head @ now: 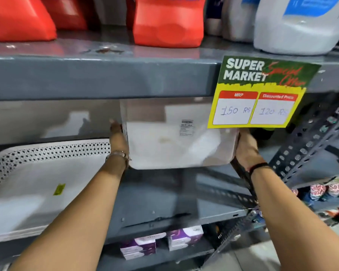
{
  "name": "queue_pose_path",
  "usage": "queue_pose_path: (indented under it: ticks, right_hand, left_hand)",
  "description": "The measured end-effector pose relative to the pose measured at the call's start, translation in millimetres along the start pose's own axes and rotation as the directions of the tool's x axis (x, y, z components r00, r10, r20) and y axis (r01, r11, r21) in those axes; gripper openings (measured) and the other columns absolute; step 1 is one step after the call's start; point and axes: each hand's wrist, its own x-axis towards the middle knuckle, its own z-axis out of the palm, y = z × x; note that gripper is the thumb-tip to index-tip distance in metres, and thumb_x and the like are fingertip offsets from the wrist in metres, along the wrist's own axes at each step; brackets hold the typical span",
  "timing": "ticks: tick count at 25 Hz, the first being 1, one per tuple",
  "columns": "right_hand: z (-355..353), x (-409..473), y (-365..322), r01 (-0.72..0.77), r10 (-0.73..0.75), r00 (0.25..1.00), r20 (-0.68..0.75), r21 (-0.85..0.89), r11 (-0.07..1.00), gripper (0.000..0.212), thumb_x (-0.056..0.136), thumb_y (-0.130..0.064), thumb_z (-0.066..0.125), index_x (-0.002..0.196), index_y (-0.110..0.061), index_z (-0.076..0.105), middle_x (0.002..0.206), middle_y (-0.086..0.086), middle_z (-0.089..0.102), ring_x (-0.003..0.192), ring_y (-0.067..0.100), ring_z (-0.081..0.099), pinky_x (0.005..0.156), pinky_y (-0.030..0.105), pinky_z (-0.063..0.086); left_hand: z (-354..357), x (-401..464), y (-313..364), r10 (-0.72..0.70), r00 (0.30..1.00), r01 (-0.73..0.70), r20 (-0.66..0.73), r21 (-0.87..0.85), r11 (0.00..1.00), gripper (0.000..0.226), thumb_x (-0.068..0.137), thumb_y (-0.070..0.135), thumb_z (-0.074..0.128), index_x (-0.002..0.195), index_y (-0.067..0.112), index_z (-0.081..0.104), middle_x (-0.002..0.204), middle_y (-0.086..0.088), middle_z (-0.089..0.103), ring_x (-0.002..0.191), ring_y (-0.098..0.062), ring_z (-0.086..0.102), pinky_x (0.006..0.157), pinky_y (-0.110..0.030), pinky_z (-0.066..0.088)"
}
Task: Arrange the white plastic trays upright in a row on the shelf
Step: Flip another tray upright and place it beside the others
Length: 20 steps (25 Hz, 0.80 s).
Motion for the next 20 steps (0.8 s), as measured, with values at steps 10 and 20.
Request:
queue_pose_path:
  ticks: [10, 20]
  right_hand:
    - [-35, -6, 2, -0.177, 0.148, 0.981, -0.123, -0.275, 0.945, 0.031, 0.085, -0.027, 0.036, 0.065, -0.011, 0.055, 0.058, 0.012, 0.061, 0.055, 0.026, 0.052, 0.058, 0.030, 0.041]
    - [-56, 17, 43, -0.219, 0.022, 0.972, -0.233, -0.871, 0.440, 0.028, 0.084, -0.012, 0.055, 0.107, 0.005, 0.061, 0.115, 0.027, 0.063, 0.107, 0.039, 0.059, 0.094, 0.046, 0.048]
  left_hand:
    - [-33, -21, 13, -0.299, 0.950, 0.222, 0.086, 0.488, 0.844, 0.026, 0.093, -0.005, 0.031, 0.081, 0.004, 0.052, 0.067, -0.008, 0.052, 0.053, -0.018, 0.058, 0.058, -0.026, 0.040]
    - [-36, -19, -3, -0.413, 0.911, 0.170, 0.012, 0.901, 0.399, 0.043, 0.094, 0.015, 0.049, 0.131, -0.007, 0.045, 0.133, -0.025, 0.054, 0.105, -0.035, 0.064, 0.060, -0.028, 0.055]
